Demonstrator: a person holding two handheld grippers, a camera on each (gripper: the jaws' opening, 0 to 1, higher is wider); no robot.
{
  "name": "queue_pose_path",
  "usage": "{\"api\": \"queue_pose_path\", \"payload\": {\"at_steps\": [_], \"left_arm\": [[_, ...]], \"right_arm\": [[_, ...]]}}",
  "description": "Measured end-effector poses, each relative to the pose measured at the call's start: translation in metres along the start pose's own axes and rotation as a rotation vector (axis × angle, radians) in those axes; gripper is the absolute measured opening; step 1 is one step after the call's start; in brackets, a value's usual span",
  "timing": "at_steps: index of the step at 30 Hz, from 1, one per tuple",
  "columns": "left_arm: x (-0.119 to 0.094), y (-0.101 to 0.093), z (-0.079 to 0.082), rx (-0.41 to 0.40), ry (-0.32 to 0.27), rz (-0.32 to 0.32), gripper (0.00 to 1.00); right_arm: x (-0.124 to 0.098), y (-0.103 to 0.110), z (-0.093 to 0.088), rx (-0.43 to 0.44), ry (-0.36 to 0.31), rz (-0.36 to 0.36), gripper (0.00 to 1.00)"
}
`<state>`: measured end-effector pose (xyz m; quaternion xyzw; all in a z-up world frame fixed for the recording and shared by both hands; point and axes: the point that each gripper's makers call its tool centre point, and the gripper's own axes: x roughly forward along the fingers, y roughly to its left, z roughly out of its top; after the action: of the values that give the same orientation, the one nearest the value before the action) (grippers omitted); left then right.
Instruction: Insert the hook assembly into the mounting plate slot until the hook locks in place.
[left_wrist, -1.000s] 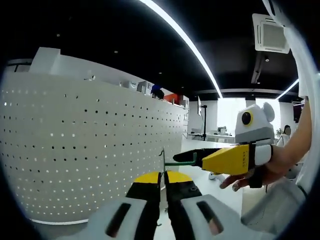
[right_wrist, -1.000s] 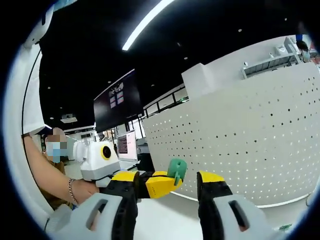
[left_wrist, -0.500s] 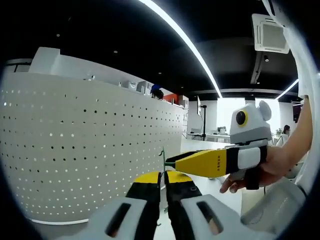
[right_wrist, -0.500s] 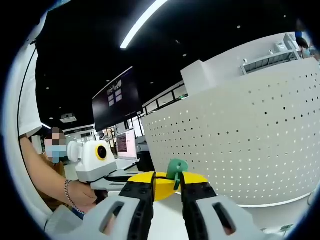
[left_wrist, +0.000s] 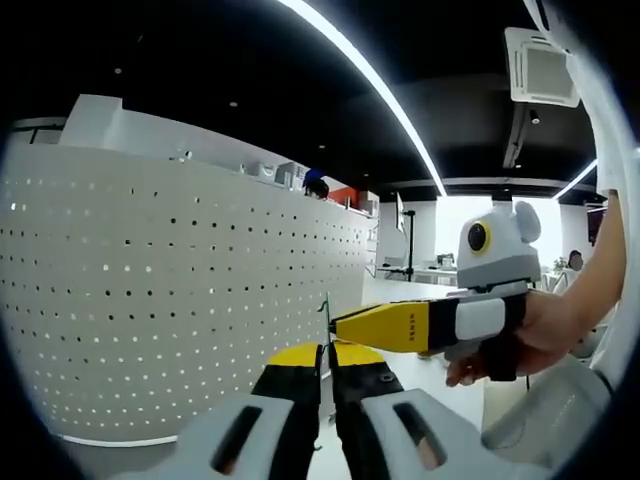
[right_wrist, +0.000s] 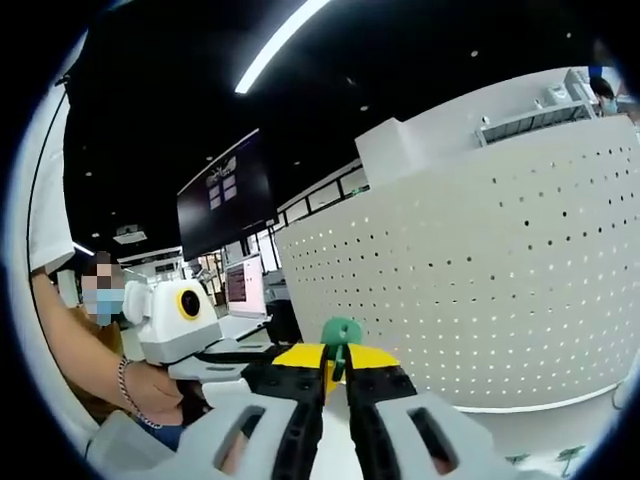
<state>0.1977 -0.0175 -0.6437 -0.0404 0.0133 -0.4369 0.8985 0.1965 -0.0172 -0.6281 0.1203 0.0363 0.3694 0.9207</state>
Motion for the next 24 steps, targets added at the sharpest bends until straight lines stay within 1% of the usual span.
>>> {"api": "queue_pose_path", "payload": {"at_steps": [2,5,9,11,17,20,24], "left_arm": [[0.0001,0.0007,-0.0002,0.0,0.001,0.003,0.03],[-0.0005,0.0018,-0.0013,0.002,0.004,0.009,0.02],[-0.0012,0.0025,-0.0018,-0.001,0.005,0.014,0.02],[-0.0013,0.0028,-0.0026,-0.006,0.007,0.015,0.02],[-0.0002,0.0026,0.0003,-0.007,-0.002,0.016,0.02],[0.0007,0.0021,-0.0005,-0.002,-0.002,0.016,0.02],[0.0019,0.0017,0.0012,0.004,-0.007,0.014,0.02]], "right_arm": [[0.0006,-0.0006,0.0,0.011,-0.004,-0.003,0.03],[0.0019,0.0,-0.0011,-0.011,0.004,-0.009,0.03],[0.002,0.0,-0.0018,-0.002,0.003,-0.012,0.02],[0.0021,0.0005,-0.0024,-0.013,0.006,-0.016,0.02],[0.0018,0.0012,0.0013,-0.02,-0.014,-0.019,0.01],[0.0018,0.0025,0.0018,-0.053,-0.003,-0.016,0.01],[0.0001,0.001,0.0037,-0.033,-0.012,-0.021,0.0]]}}
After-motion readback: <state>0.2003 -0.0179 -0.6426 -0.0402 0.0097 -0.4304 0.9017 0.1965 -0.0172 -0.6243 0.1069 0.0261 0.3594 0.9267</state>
